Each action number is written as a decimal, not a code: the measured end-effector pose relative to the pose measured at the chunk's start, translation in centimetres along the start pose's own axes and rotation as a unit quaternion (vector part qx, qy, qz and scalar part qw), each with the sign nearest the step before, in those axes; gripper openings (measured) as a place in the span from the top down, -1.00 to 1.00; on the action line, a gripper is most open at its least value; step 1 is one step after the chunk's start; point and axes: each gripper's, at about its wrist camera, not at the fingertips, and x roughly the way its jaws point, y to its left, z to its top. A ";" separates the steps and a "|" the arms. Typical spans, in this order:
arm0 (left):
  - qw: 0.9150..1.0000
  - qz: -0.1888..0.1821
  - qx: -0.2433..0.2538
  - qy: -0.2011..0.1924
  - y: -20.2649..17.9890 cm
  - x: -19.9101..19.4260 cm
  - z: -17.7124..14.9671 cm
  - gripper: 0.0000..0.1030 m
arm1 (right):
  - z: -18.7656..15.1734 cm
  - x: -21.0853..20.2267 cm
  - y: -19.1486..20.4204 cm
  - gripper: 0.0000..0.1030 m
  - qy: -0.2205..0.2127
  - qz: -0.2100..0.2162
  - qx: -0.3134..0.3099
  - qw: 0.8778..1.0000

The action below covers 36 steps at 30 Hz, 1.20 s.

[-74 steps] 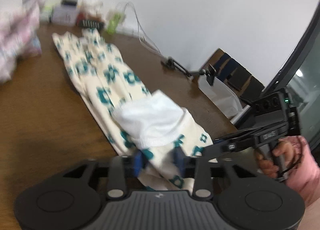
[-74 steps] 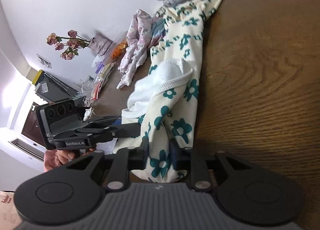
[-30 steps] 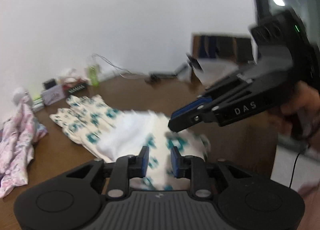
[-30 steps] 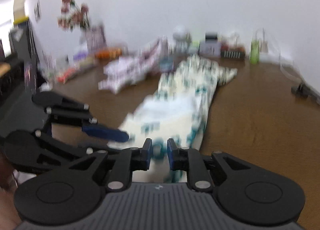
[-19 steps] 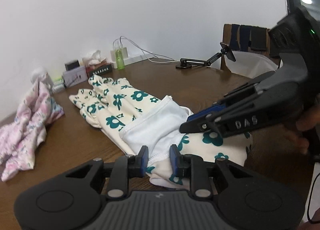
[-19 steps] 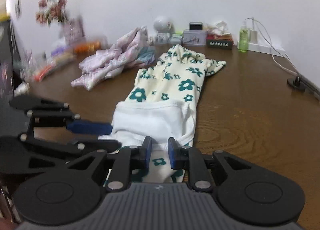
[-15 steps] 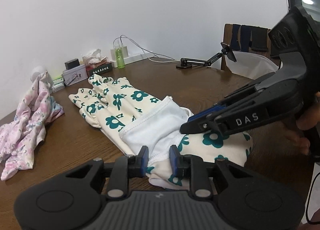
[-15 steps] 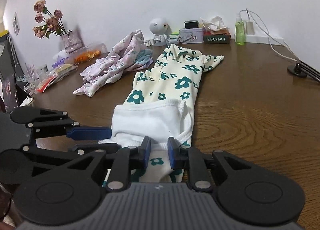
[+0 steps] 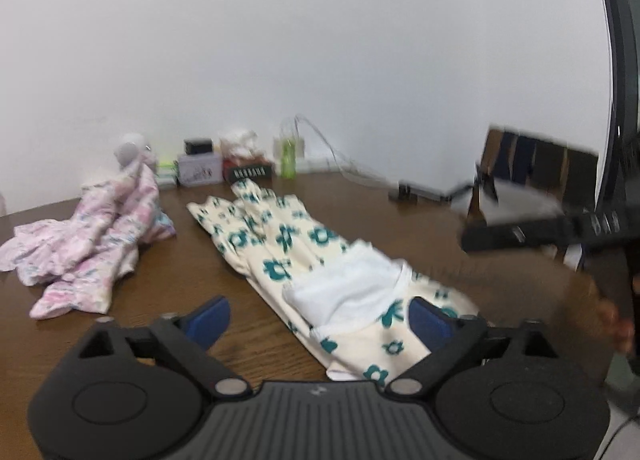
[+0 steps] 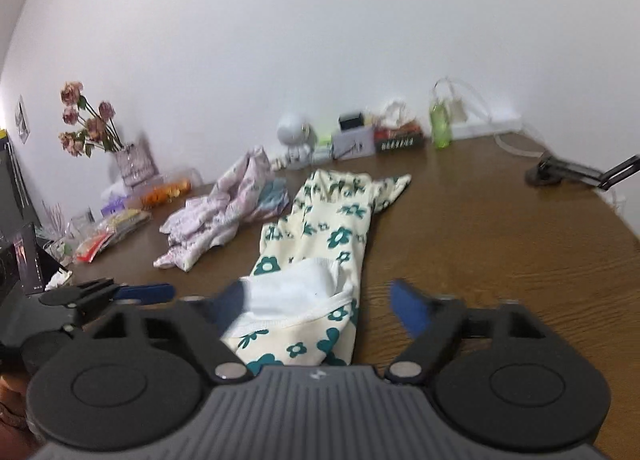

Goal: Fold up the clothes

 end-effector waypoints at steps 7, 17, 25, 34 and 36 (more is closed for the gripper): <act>0.999 -0.008 0.034 -0.015 -1.4 -3.4 -1.1 -1.00 | -1.5 -1.9 0.1 -0.99 0.022 0.000 -0.003 1.000; 0.999 0.026 0.019 -0.018 -2.1 -5.3 -2.4 -1.00 | -3.6 -2.9 0.6 -0.99 0.045 0.012 -0.003 0.999; 0.999 0.043 0.008 -0.003 -1.3 -5.5 -2.7 -1.00 | -3.7 -2.8 1.7 -0.99 0.057 0.034 -0.053 0.996; 0.999 0.036 -0.005 0.010 -0.9 -5.1 -2.9 -1.00 | -3.7 -1.9 1.7 -0.96 0.097 0.072 -0.109 0.987; 0.999 0.033 -0.006 0.012 -0.8 -5.0 -2.8 -1.00 | -3.7 -1.7 1.8 -0.89 0.107 0.086 -0.128 0.982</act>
